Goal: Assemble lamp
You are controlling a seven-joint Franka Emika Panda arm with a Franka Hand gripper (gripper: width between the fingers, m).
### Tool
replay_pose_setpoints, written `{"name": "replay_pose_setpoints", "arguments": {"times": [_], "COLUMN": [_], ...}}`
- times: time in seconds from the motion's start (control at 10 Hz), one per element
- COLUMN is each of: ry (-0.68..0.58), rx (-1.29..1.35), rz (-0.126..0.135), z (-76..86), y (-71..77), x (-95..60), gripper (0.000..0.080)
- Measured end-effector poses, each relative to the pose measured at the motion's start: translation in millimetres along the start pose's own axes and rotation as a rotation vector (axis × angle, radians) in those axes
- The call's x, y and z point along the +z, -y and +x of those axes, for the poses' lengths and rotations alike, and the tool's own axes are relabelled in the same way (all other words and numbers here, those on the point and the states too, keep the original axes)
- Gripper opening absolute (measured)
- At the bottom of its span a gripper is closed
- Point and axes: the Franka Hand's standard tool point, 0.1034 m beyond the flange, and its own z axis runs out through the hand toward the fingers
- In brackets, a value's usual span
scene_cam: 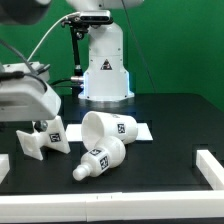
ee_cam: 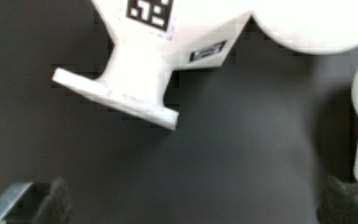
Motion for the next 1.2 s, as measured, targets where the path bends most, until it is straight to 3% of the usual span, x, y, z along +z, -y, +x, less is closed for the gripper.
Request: {"name": "replay_pose_setpoints", "arguments": {"times": [0.1, 0.3, 0.4, 0.7, 0.8, 0.9, 1.0, 1.2], "ry": [0.075, 0.170, 0.178, 0.176, 0.188, 0.233, 0.254, 0.249], "rx": [0.030, 0.135, 0.144, 0.141, 0.152, 0.186, 0.200, 0.200], "rz": [0.025, 0.134, 0.153, 0.150, 0.161, 0.203, 0.226, 0.230], "z": [1.6, -3.1, -4.8, -4.0, -5.8, -10.6, -11.4, -9.4], "y": [-9.2, -24.3, -26.1, -25.1, -25.0, -26.6, -31.4, -31.6], "x": [1.2, 11.9, 14.5, 14.9, 17.3, 27.3, 33.8, 34.9], "gripper": [0.0699, 0.0699, 0.0699, 0.0699, 0.0699, 0.0699, 0.0699, 0.0699]}}
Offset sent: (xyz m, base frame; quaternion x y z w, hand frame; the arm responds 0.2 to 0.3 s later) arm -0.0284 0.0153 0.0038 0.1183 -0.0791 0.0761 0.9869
